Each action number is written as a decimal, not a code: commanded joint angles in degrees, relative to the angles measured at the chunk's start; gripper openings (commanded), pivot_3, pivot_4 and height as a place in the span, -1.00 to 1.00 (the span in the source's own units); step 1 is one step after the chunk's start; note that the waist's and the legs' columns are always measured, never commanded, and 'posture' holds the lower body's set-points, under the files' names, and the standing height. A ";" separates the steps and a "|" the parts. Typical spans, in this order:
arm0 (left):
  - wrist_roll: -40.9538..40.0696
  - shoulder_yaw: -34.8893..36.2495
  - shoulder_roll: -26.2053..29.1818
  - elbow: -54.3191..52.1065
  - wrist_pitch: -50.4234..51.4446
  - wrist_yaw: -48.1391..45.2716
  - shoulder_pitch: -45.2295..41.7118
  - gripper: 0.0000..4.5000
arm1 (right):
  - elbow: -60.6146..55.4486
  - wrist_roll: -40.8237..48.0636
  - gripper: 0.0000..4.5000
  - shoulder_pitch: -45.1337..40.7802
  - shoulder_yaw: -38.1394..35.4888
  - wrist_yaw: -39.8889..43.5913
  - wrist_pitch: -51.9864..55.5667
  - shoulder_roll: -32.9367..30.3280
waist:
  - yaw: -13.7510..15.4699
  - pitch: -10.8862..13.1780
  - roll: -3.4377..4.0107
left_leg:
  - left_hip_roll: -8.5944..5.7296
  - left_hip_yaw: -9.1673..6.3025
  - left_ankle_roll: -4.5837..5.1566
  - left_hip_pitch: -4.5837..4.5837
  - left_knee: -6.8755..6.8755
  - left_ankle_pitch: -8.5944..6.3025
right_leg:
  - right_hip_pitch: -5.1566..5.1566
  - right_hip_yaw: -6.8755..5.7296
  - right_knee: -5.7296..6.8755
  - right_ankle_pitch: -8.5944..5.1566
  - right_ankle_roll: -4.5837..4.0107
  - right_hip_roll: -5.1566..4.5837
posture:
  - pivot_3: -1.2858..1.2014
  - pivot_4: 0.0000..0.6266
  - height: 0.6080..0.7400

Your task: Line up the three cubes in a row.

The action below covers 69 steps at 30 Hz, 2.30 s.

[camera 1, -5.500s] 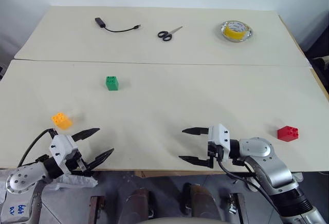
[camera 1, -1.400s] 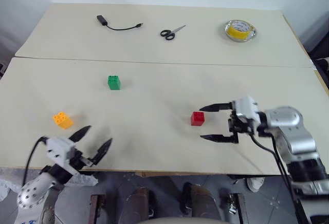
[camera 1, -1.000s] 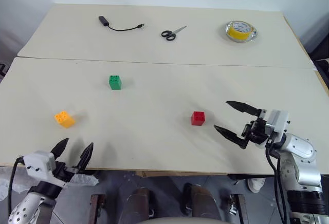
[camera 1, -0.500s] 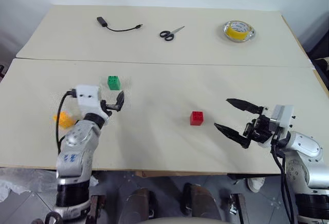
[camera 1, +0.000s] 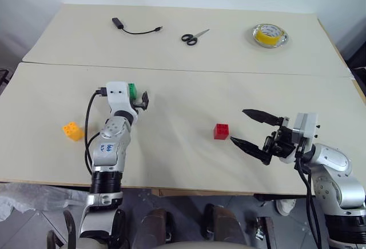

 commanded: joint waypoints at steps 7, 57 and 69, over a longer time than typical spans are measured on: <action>1.00 -0.36 2.64 -0.21 -4.87 -4.70 0.02 -0.32 | -1.44 0.01 1.00 2.09 -0.89 -0.83 -1.48 0.53 | 0.05 0.00 0.00 | 0.00 -0.01 0.00 0.00 0.00 0.00 | 0.00 0.00 0.00 0.00 0.00 0.00 | 0.03 -0.52 1.00; -14.44 -0.62 18.59 1.53 -27.67 -68.34 0.34 0.99 | -7.87 2.24 1.00 3.99 0.56 0.11 3.25 -1.68 | -1.87 0.04 -0.06 | 0.03 -0.15 0.06 -0.17 0.10 0.03 | -0.10 -0.08 0.05 0.01 0.05 0.00 | 0.03 -0.52 1.00; -22.43 35.88 10.13 -21.34 -21.84 -36.28 44.43 0.99 | -6.07 0.09 1.00 -7.62 9.64 7.32 3.49 -1.16 | -1.59 0.05 -0.15 | 0.04 -0.38 0.04 -0.10 0.21 -0.01 | 0.13 0.37 -0.05 0.00 0.02 -0.12 | 0.03 -0.52 1.00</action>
